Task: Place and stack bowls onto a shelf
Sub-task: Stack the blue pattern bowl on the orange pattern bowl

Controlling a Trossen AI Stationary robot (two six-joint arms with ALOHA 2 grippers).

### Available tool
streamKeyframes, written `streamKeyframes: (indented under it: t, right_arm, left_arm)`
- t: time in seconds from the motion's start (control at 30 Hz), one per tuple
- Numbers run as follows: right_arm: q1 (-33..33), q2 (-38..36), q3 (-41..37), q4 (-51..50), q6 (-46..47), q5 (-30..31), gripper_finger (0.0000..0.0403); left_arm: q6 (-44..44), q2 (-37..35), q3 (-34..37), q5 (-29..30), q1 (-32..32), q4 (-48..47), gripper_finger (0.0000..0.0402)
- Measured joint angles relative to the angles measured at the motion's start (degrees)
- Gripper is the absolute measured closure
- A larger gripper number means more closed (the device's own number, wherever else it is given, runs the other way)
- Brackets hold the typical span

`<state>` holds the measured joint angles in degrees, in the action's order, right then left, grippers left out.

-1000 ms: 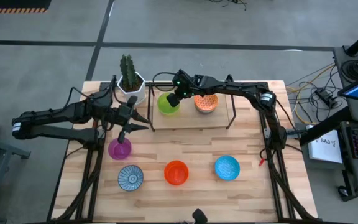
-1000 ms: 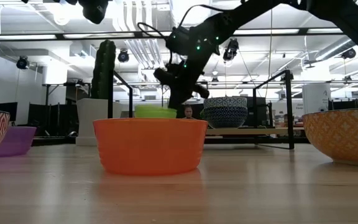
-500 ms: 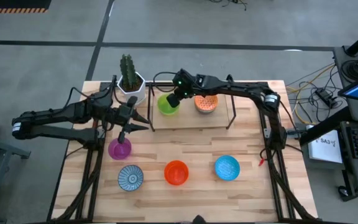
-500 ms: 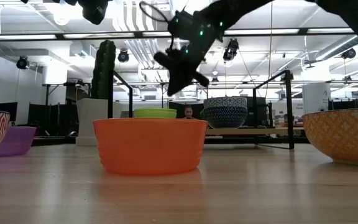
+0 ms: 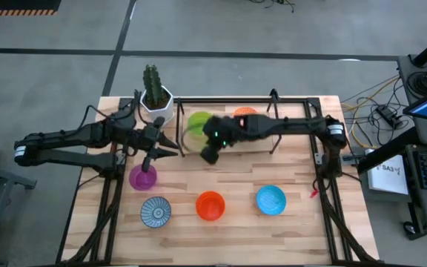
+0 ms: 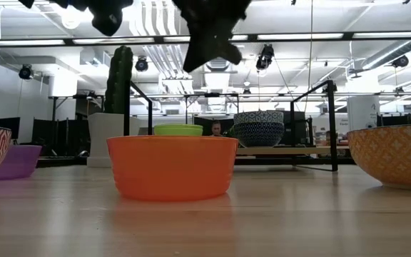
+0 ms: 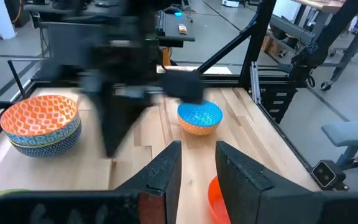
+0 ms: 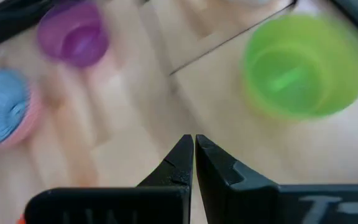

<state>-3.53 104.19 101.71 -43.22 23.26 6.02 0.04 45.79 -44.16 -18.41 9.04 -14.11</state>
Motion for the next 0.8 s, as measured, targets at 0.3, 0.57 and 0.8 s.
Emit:
streamKeyframes:
  t: [0.3, 0.57, 0.8]
  right_arm:
    - [9.95, -0.05, 0.0, -13.71, 18.61, -2.51, 0.0382]
    - [15.62, -0.03, 0.0, -29.62, 36.27, -5.27, 0.0275]
    - [18.96, -0.03, -0.64, -34.24, 48.52, -9.14, 0.0196]
  left_arm:
    - [-2.74, 0.46, 0.5, -0.01, -0.01, -0.23, 0.032]
    - [-2.74, 1.06, 0.5, -0.01, -0.02, 0.0, 0.032]
    - [-2.74, 1.02, 0.5, -0.01, 0.0, -0.02, 0.032]
